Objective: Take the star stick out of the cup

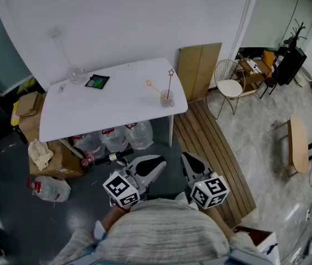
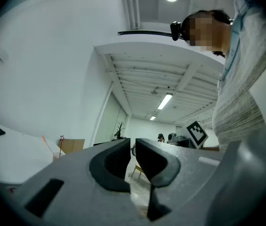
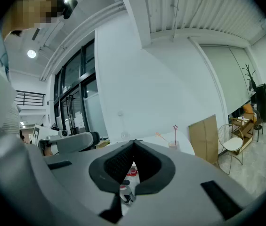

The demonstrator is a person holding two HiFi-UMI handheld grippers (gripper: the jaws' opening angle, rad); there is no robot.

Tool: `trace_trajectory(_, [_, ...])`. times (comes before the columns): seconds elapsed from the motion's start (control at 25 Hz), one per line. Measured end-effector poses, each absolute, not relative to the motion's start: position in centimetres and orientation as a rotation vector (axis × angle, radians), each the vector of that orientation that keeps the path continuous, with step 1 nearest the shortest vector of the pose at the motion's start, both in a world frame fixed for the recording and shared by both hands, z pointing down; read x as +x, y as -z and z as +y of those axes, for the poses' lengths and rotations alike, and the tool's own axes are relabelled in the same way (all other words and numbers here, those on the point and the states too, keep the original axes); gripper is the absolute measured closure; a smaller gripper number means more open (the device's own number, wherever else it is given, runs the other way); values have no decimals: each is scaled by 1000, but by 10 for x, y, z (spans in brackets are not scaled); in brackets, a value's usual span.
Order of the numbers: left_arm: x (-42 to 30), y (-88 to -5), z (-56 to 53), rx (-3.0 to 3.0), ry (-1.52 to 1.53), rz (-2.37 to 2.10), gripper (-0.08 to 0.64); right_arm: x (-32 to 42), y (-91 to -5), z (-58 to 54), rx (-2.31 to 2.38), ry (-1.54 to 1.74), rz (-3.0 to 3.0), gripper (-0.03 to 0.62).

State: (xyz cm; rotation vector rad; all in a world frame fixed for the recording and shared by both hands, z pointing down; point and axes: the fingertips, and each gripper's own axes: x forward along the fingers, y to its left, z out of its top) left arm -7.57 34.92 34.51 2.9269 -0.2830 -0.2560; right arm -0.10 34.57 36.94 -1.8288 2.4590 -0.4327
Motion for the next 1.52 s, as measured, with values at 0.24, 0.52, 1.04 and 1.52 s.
trace_trajectory(0.24, [-78, -346, 349, 2912, 264, -292, 517, 0, -371, 348, -1845, 445, 2456, 584])
trace_trajectory(0.52, [-78, -349, 345, 2894, 272, -293, 517, 3, -370, 350, -1831, 469, 2418, 584])
trace_trajectory(1.04, [-48, -369, 299, 2838, 235, -332, 517, 33, -383, 303, -1709, 548, 2433, 581])
trace_trajectory(1.52, [21, -367, 163, 2851, 175, -402, 517, 93, -374, 151, -1571, 564, 2529, 581])
